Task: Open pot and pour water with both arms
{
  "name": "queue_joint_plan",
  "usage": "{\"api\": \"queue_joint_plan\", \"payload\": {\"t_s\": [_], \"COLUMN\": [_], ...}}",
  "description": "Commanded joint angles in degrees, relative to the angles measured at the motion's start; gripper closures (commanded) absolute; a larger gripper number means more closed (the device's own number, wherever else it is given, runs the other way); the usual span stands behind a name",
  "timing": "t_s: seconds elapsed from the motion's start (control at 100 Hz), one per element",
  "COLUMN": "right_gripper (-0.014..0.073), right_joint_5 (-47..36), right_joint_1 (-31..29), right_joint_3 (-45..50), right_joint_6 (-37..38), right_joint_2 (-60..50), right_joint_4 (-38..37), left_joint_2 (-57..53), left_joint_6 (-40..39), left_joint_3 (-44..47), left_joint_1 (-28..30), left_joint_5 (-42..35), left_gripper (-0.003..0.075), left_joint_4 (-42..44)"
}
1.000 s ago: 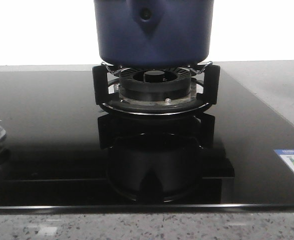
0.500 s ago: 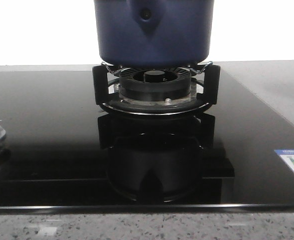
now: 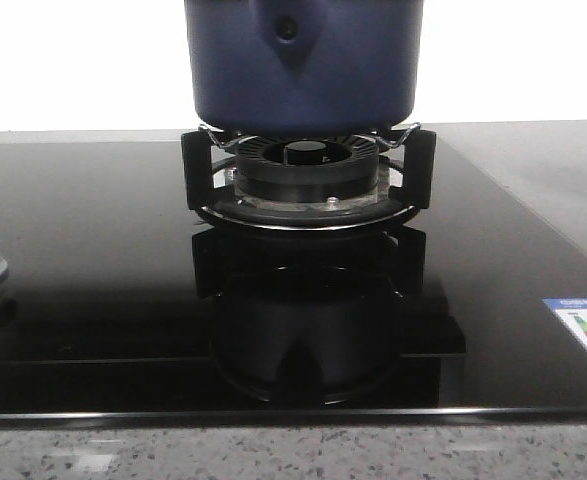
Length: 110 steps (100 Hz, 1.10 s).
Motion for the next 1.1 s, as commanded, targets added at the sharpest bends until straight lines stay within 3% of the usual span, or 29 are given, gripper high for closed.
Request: {"api": "queue_joint_plan", "payload": {"t_s": [0.0, 0.1, 0.16, 0.54, 0.6, 0.77, 0.85, 0.96, 1.09], "right_gripper": [0.0658, 0.0658, 0.0658, 0.0658, 0.0658, 0.0658, 0.0658, 0.0658, 0.0658], "right_joint_5": [4.4, 7.9, 10.6, 16.1, 16.0, 20.7, 20.7, 17.8, 23.2], "right_joint_1": [0.1, 0.1, 0.1, 0.5, 0.5, -0.3, -1.9, -4.2, -6.2], "right_joint_3": [-0.1, 1.9, 2.6, 6.7, 7.9, 12.6, 15.5, 19.4, 19.3], "right_joint_6": [-6.8, -31.7, -43.4, -43.7, -47.5, -75.9, -81.6, -82.2, -82.3], "right_joint_2": [-1.6, -5.1, -7.1, -8.7, -9.4, -14.4, -16.7, -19.4, -22.2], "right_joint_4": [8.4, 32.4, 40.6, 40.0, 45.8, 73.1, 82.4, 84.9, 85.4], "left_joint_2": [-1.7, -1.7, -1.7, -1.7, -1.7, -1.7, -1.7, -1.7, -1.7], "left_joint_6": [-0.5, -0.5, -0.5, -0.5, -0.5, -0.5, -0.5, -0.5, -0.5], "left_joint_3": [2.5, 2.5, 2.5, 2.5, 2.5, 2.5, 2.5, 2.5, 2.5], "left_joint_1": [0.3, 0.3, 0.3, 0.3, 0.3, 0.3, 0.3, 0.3, 0.3], "left_joint_5": [-3.0, -3.0, -3.0, -3.0, -3.0, -3.0, -3.0, -3.0, -3.1], "left_gripper": [0.0741, 0.0741, 0.0741, 0.0741, 0.0741, 0.0741, 0.0741, 0.0741, 0.0741], "left_joint_4": [-0.6, -0.6, -0.6, -0.6, -0.6, -0.6, -0.6, -0.6, -0.6]}}
